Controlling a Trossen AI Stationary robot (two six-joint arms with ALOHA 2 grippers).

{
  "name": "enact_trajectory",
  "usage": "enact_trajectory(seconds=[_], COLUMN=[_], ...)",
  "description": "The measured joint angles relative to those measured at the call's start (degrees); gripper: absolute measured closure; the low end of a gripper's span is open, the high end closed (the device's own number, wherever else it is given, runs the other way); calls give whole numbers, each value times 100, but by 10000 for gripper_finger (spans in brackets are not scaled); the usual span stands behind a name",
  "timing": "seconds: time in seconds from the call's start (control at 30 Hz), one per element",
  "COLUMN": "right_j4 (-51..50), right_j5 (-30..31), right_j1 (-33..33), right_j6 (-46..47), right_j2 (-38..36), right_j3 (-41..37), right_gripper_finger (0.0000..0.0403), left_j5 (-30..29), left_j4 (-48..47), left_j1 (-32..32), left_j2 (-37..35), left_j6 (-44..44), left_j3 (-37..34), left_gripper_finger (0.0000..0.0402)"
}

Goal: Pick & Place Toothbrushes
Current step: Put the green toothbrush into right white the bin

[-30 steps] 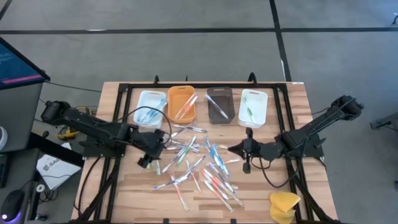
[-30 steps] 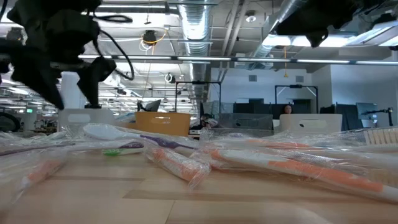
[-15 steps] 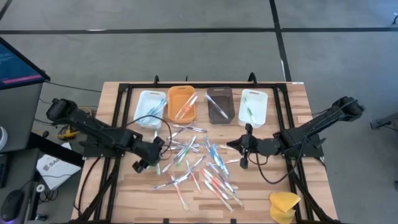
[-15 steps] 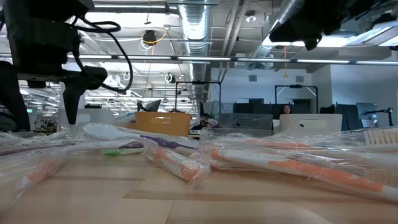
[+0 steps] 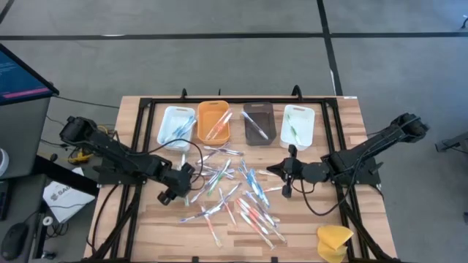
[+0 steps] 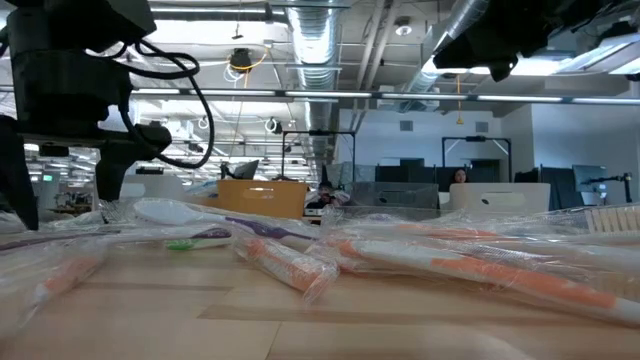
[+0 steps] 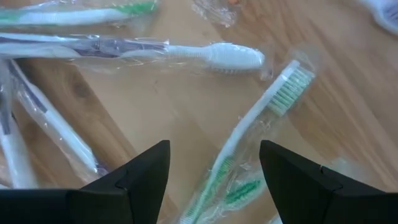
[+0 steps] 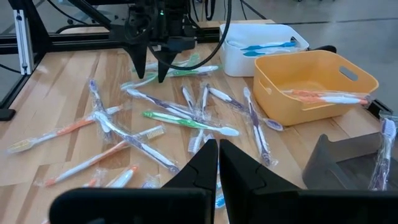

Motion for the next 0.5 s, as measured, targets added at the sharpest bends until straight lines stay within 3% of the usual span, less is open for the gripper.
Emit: enact_trajectory(seconds=[0.5], right_j4=[-12], right_j5=[0], right_j1=[-2], right_j6=[3], right_j2=[0], right_j3=[0], right_gripper_finger=[392], left_j5=[-3], left_j4=[71], left_j1=[4], left_j2=[-223], left_j6=[-270], left_j3=[-11], left_gripper_finger=[160])
